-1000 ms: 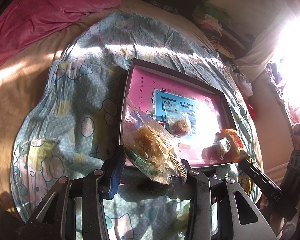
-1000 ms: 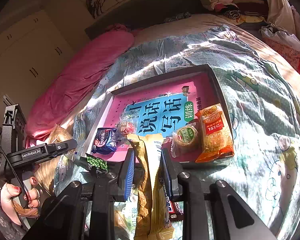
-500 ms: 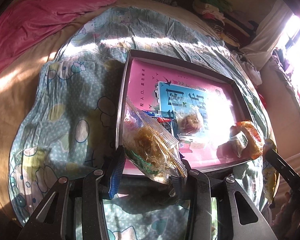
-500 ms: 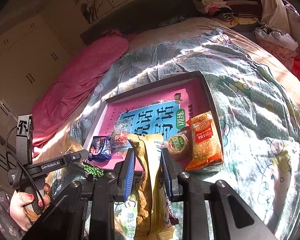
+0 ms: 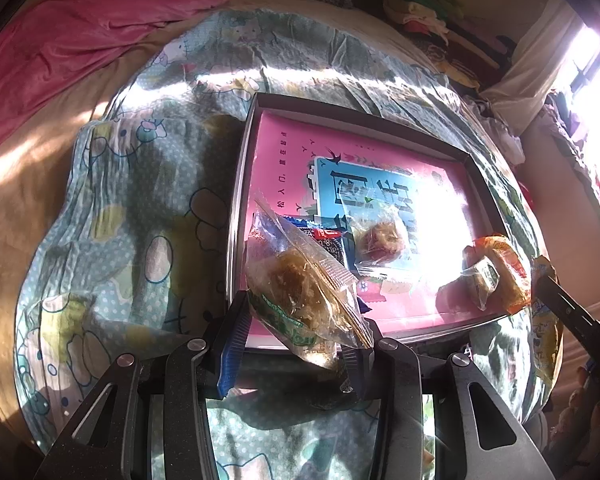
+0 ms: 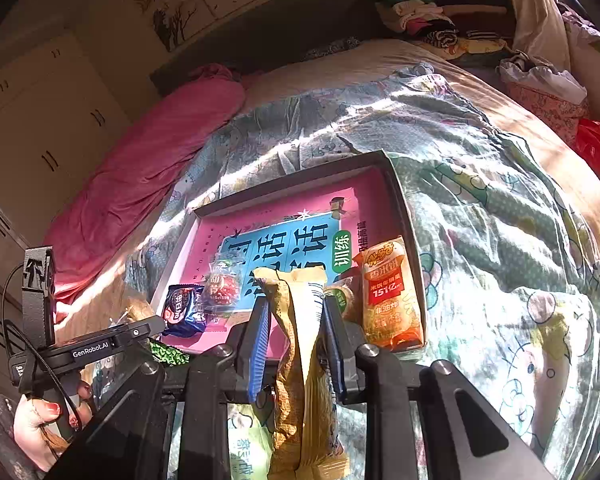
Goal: Organize snacks
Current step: 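Carry the bread bag with left tool while right tool carries yellow snack over tray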
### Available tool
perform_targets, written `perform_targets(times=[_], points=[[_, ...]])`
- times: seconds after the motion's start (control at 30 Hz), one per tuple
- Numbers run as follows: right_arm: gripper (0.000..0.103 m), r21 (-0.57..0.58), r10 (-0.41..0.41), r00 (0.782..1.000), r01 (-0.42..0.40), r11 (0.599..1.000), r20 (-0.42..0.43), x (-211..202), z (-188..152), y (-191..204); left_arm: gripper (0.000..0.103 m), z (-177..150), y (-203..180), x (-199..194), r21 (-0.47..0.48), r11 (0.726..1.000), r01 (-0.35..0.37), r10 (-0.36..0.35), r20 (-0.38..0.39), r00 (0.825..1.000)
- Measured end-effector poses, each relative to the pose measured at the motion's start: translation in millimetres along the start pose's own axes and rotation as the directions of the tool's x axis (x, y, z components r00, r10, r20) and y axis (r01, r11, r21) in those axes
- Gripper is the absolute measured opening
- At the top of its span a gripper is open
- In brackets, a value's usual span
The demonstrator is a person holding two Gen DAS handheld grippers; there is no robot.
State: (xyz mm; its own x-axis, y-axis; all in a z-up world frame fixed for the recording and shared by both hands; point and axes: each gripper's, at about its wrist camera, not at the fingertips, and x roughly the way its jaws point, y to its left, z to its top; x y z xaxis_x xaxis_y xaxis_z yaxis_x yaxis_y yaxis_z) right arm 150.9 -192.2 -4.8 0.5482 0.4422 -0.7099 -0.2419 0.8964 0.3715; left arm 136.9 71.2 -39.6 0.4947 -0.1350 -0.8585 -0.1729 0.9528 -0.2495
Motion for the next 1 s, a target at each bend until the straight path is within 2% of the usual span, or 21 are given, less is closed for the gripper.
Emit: perform_targets(times=[0.27,0.43,0.67,1.0], points=[[0.027,0.042,-0.03,1.0,0.03,0.999,0.001,5.9,5.5,-17.8,0.044,-0.6,-2.8,6.0,0.008,1.0,0.002,-0.002,-0.015,1.0],[0.027,0.025,-0.03,1.0,0.031,0.999,-0.005,14.1,10.7,-14.8,0.044,-0.1,-4.2,9.1,0.01,1.0,0.001,-0.001,-0.021,1.0],[0.027,-0.041,-0.017,0.999,0.015,0.999,-0.037,34.5,12.3,4.7,0.044,-1.0,-2.4,9.8,0.001,1.0,0.008,-0.008,-0.025,1.0],[0.027,-0.2,-0.036,0.993,0.013,0.98,-0.109,66.9,7.8,41.1,0.044,-2.4,-0.8,8.0,-0.001,1.0,0.016,-0.016,-0.024,1.0]])
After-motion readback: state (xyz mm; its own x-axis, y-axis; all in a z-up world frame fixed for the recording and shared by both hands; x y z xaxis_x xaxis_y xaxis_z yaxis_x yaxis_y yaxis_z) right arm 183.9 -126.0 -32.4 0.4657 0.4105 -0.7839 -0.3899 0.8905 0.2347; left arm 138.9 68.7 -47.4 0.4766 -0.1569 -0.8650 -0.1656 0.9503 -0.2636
